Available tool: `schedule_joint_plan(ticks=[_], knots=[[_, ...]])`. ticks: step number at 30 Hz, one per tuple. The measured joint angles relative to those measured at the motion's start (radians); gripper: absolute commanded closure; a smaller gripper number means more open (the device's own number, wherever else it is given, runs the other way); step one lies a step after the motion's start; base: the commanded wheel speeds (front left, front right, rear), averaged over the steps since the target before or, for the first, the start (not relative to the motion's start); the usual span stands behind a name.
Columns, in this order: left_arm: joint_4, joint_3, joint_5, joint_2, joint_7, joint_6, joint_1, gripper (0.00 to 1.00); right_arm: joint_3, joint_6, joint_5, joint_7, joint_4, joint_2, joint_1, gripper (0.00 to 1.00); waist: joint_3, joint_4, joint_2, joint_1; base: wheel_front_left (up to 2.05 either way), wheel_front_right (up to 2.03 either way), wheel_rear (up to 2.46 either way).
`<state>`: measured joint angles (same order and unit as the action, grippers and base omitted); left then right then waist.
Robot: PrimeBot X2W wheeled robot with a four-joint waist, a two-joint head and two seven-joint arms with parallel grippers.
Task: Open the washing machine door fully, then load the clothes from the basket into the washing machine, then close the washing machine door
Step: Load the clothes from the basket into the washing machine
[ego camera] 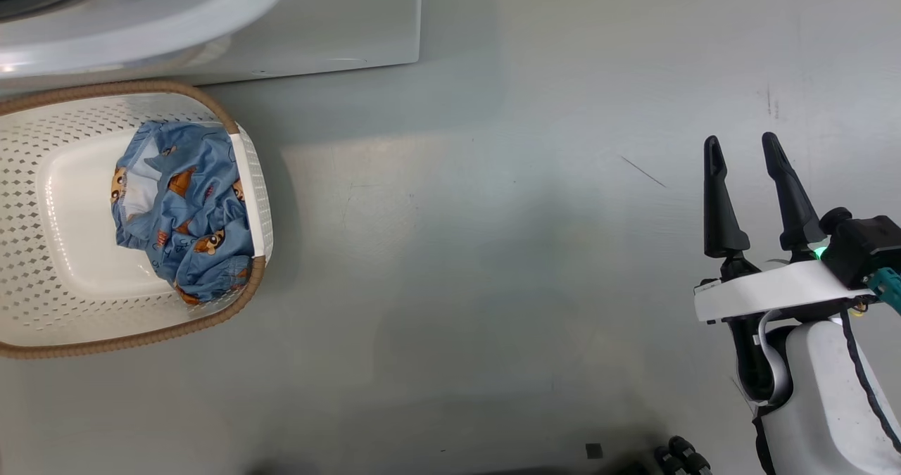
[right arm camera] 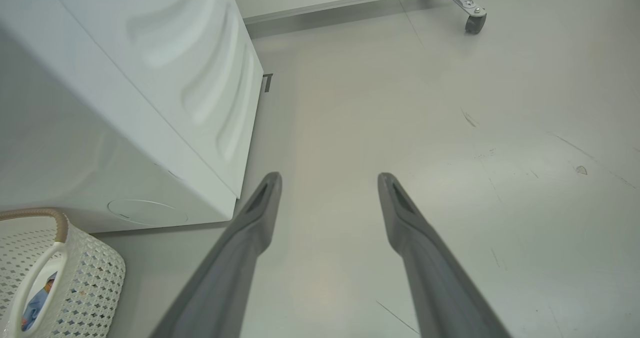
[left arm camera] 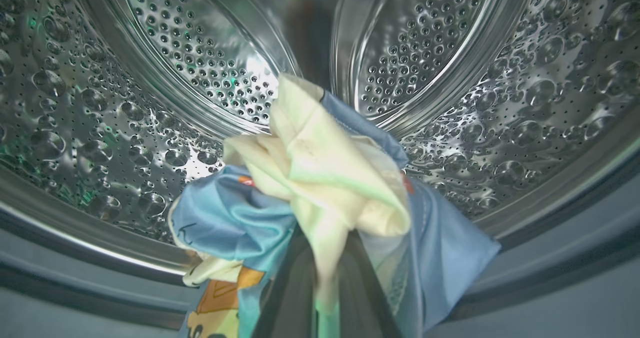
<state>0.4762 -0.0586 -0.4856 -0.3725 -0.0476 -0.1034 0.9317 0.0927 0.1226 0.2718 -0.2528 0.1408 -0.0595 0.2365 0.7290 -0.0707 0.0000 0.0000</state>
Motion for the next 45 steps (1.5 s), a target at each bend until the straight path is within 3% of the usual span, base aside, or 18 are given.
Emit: schedule_joint_plan(ticks=[13, 16, 23, 30, 31, 32, 33, 45], knots=[[0.064, -0.011, 0.015, 0.002, 0.001, 0.008, 0.097, 1.00, -0.003, 0.000, 0.000, 0.000, -0.012, 0.000, 0.000, 0.00, 0.054, 0.009, 0.0000, 0.0000, 0.00, 0.00, 0.00], [0.067, -0.016, 0.039, -0.002, -0.028, 0.008, 0.119, 1.00, -0.002, 0.000, 0.000, 0.000, -0.013, 0.000, 0.000, 0.00, 0.060, 0.010, 0.0000, 0.0000, 0.00, 0.00, 0.00], [0.026, -0.042, 0.132, -0.024, -0.205, 0.008, 0.222, 1.00, 0.005, 0.000, 0.000, 0.000, -0.015, 0.000, 0.000, 0.00, 0.074, 0.008, 0.0000, 0.0000, 0.00, 0.00, 0.00], [0.046, -0.047, 0.152, -0.019, -0.205, 0.008, 0.234, 1.00, 0.008, 0.000, 0.000, 0.000, -0.015, 0.001, 0.000, 0.00, 0.081, 0.002, 0.0000, 0.0000, 0.00, 0.00, 0.00], [0.060, -0.046, 0.151, -0.017, -0.204, 0.009, 0.235, 0.87, 0.008, 0.000, 0.000, 0.000, -0.015, 0.001, 0.000, 0.00, 0.081, 0.002, 0.0000, 0.0000, 0.00, 0.00, 0.00], [0.073, -0.045, 0.150, -0.014, -0.204, 0.009, 0.235, 0.55, 0.008, 0.000, 0.000, 0.000, -0.015, 0.001, 0.000, 0.00, 0.082, 0.001, 0.0000, 0.0000, 0.00, 0.00, 0.00], [0.083, -0.044, 0.150, -0.011, -0.204, 0.009, 0.234, 0.00, 0.008, 0.000, 0.000, 0.000, -0.015, 0.001, 0.000, 0.00, 0.083, 0.001, 0.0000, 0.0000, 0.00, 0.00, 0.00], [0.192, -0.024, 0.114, 0.025, -0.204, 0.016, 0.235, 0.00, 0.004, 0.000, 0.000, 0.000, -0.014, 0.002, 0.002, 0.00, 0.079, 0.007, 0.0000, 0.0000, 0.00, 0.00, 0.00]])
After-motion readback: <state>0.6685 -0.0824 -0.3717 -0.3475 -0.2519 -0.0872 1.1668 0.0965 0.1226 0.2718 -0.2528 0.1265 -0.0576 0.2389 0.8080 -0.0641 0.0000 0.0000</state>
